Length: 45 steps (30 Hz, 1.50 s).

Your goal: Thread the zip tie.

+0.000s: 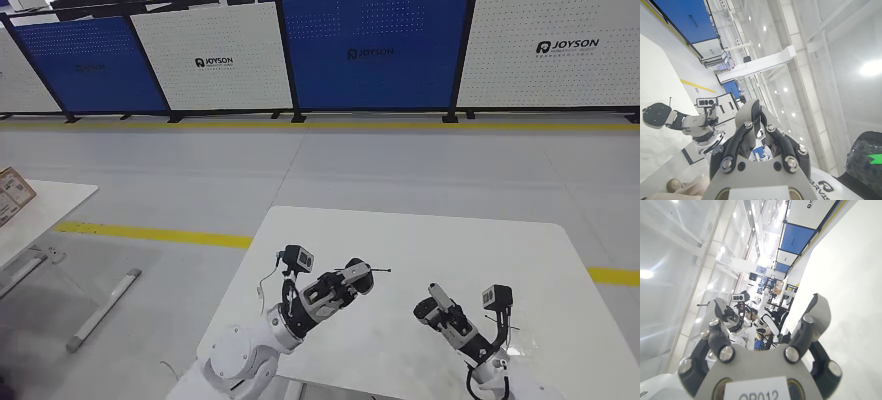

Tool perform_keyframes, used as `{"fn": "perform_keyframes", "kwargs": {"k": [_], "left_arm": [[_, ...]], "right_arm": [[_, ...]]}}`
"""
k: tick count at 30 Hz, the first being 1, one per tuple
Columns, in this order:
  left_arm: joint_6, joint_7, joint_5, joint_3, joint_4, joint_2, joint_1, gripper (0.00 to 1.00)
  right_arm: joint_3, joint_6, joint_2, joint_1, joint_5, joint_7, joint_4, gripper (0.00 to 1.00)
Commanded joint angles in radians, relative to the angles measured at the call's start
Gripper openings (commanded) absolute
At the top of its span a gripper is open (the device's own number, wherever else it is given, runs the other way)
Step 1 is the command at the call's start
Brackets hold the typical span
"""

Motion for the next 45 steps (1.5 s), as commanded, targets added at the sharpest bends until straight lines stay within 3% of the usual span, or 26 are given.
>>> {"fn": "perform_keyframes", "kwargs": {"k": [1,5,7,11,14,23,26,32,39,45], "left_arm": [[0.000,0.000,0.000,0.000,0.000,0.000,0.000,0.00],[0.005,-0.004,-0.016,0.010,-0.005,-0.001,-0.002,0.00],[-0.012,-0.030,-0.049,0.014,-0.014,-0.002,-0.008,0.00],[-0.059,-0.130,-0.146,0.003,-0.010,-0.001,-0.003,0.00],[-0.067,-0.196,-0.228,-0.015,0.003,0.002,0.001,0.00],[-0.062,-0.200,-0.234,-0.019,0.006,0.002,0.001,0.00],[-0.045,-0.156,-0.205,-0.007,0.021,0.000,-0.008,0.00],[0.015,-0.122,-0.099,0.041,0.103,-0.002,-0.029,0.00],[0.085,-0.155,-0.020,0.064,0.210,0.003,-0.030,0.00],[0.098,-0.155,0.006,0.063,0.213,0.005,-0.034,0.00]], "right_arm": [[0.000,0.000,0.000,0.000,0.000,0.000,0.000,1.00],[0.000,0.000,0.000,0.000,0.000,0.000,0.000,1.00],[0.000,0.000,0.000,0.000,0.000,0.000,0.000,1.00],[0.000,0.000,0.000,0.000,0.000,0.000,0.000,1.00],[0.000,0.000,0.000,0.000,0.000,0.000,0.000,1.00],[0.000,0.000,0.000,0.000,0.000,0.000,0.000,1.00],[0.000,0.000,0.000,0.000,0.000,0.000,0.000,1.00],[0.000,0.000,0.000,0.000,0.000,0.000,0.000,1.00],[0.000,0.000,0.000,0.000,0.000,0.000,0.000,1.00],[0.000,0.000,0.000,0.000,0.000,0.000,0.000,1.00]]}}
